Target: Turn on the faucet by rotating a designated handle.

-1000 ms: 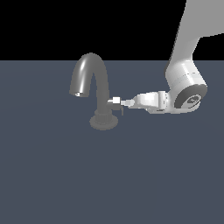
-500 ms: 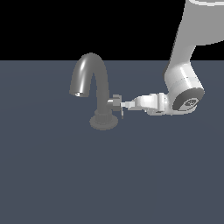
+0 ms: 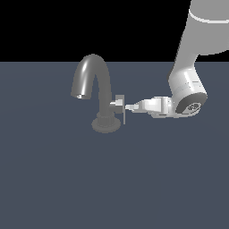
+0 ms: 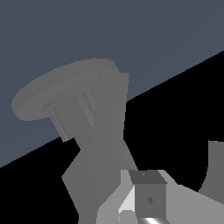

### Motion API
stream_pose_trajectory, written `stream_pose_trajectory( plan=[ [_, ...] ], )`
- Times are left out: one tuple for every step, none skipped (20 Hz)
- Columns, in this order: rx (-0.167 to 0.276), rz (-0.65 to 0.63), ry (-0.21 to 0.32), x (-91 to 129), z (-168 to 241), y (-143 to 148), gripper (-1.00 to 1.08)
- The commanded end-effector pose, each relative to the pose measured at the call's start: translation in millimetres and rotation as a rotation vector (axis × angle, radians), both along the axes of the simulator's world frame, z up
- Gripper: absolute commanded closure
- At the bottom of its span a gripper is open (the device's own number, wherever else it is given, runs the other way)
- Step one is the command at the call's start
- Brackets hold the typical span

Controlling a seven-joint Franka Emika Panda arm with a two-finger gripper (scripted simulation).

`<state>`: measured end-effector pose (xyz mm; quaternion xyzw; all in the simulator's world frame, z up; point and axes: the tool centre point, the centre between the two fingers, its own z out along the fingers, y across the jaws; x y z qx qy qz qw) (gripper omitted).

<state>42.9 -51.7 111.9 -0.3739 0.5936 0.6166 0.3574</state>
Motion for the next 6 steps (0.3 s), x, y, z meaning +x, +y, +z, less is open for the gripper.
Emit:
stream_pose_trajectory(
  plan=[
    [-0.017,-0.024,0.076,-7,-61,10,1.08],
    [-0.017,-0.024,0.079,-7,-64,10,1.08],
    [-0.018,-0.024,0.082,-6,-68,10,1.08],
    [-0.018,-0.025,0.085,-6,-71,10,1.08],
    [-0.018,-0.025,0.088,-5,-75,10,1.08],
    [-0.018,-0.025,0.088,-5,-75,10,1.08]
  ],
)
